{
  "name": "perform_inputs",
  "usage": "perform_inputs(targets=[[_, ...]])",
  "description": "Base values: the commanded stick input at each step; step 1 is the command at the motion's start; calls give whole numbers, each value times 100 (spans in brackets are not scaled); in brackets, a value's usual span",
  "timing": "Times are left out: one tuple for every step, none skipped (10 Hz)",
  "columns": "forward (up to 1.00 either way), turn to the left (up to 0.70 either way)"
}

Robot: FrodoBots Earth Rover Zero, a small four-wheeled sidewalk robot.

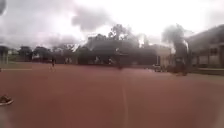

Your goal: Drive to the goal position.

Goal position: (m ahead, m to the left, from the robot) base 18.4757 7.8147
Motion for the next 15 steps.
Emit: perform_inputs(targets=[[85,0],[85,0],[85,-14],[85,-34],[85,-34],[85,-34],[85,-34],[85,-34],[85,-34],[85,-34],[85,-23],[85,-3],[85,0],[85,0],[85,0]])
